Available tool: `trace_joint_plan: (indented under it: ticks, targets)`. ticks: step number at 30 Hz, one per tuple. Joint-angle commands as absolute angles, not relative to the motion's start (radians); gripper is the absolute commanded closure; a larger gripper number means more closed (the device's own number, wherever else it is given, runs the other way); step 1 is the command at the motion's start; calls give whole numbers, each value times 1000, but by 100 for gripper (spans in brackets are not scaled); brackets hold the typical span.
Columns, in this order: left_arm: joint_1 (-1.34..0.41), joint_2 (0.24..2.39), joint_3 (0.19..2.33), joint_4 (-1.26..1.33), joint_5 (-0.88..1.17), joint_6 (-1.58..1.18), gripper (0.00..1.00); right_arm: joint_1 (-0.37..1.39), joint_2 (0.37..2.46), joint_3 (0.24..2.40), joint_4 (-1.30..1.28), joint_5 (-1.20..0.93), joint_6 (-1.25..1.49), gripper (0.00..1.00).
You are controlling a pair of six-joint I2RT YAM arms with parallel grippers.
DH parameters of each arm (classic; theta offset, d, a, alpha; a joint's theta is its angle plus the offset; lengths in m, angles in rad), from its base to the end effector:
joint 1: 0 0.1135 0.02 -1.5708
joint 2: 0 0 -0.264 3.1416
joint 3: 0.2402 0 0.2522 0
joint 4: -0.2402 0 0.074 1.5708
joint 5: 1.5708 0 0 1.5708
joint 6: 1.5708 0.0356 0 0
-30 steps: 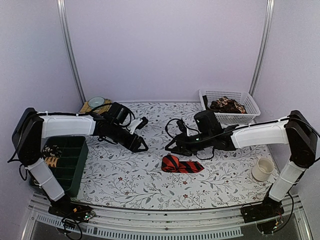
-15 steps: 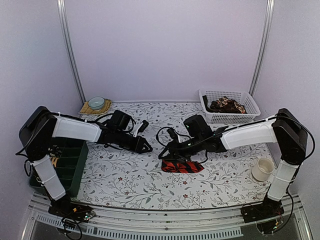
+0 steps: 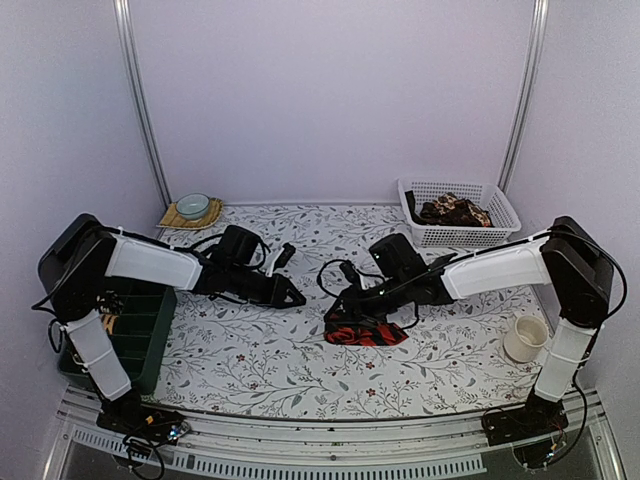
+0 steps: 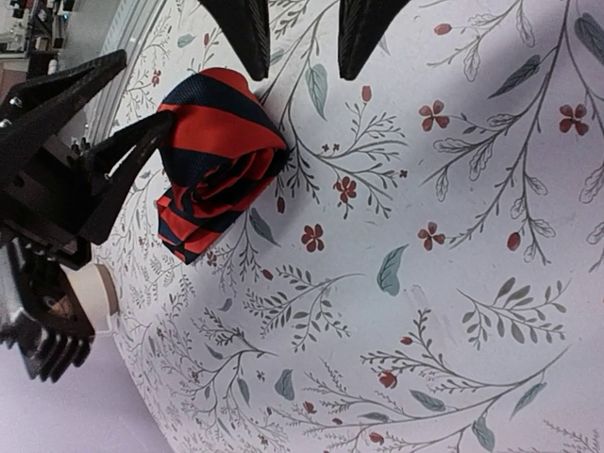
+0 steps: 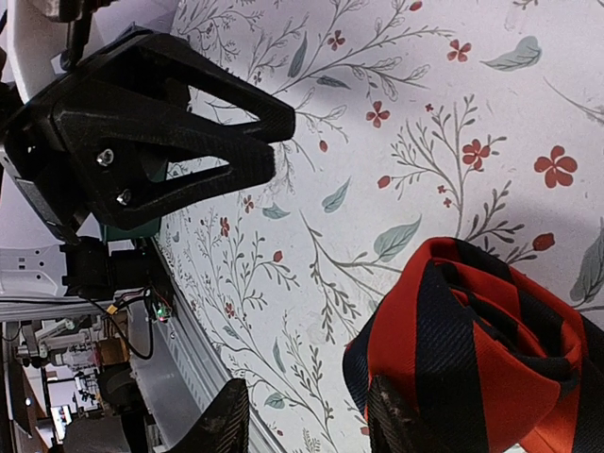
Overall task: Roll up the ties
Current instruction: Roll the tie at the center of the board.
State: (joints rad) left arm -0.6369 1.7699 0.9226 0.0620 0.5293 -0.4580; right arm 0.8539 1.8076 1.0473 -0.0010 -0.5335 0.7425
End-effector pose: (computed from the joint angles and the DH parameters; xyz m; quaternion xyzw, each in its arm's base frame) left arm 0.2734 -0.2246 0.1544 0.1794 0.8792 -0.3986 0.1896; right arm 0.2338 0.2958 0.1726 -0.1530 0.8795 0.4411 0.0916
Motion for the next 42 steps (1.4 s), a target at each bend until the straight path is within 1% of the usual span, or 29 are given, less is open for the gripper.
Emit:
trace_joint_plan:
  ticks: [1, 11, 16, 22, 26, 27, 28, 33, 37, 39, 40, 42]
  targets:
    - [-646, 1783, 910, 101, 555, -481, 75, 832, 1839, 1009, -22, -512, 718, 57]
    - [-686, 1815, 916, 144, 591, -518, 76, 805, 1791, 935, -6, -512, 715, 58]
    - [-702, 1812, 928, 148, 578, -441, 57, 770, 1769, 888, 31, -540, 729, 58]
    - [-707, 1804, 969, 113, 566, -287, 27, 726, 1784, 833, 111, -607, 753, 58]
    - [-712, 1809, 1000, 63, 556, -167, 11, 702, 1788, 802, 173, -659, 788, 58]
    - [-714, 1807, 1005, 50, 553, -130, 5, 699, 1787, 797, 175, -662, 790, 59]
    - [-718, 1804, 1011, 35, 549, -89, 1, 697, 1785, 794, 178, -663, 790, 59]
    - [-744, 1797, 1053, -45, 510, 165, 0, 674, 1791, 775, 206, -695, 796, 59]
    - [-751, 1832, 1107, -89, 515, 298, 0, 662, 1803, 775, 224, -716, 797, 58]
    - [-756, 1856, 1132, -86, 556, 331, 0, 656, 1813, 771, 236, -727, 802, 59]
    - [-755, 1876, 1151, -84, 564, 307, 0, 653, 1816, 770, 241, -732, 804, 59]
    - [-745, 1938, 1228, -161, 601, 234, 0, 648, 1819, 760, 262, -745, 815, 59]
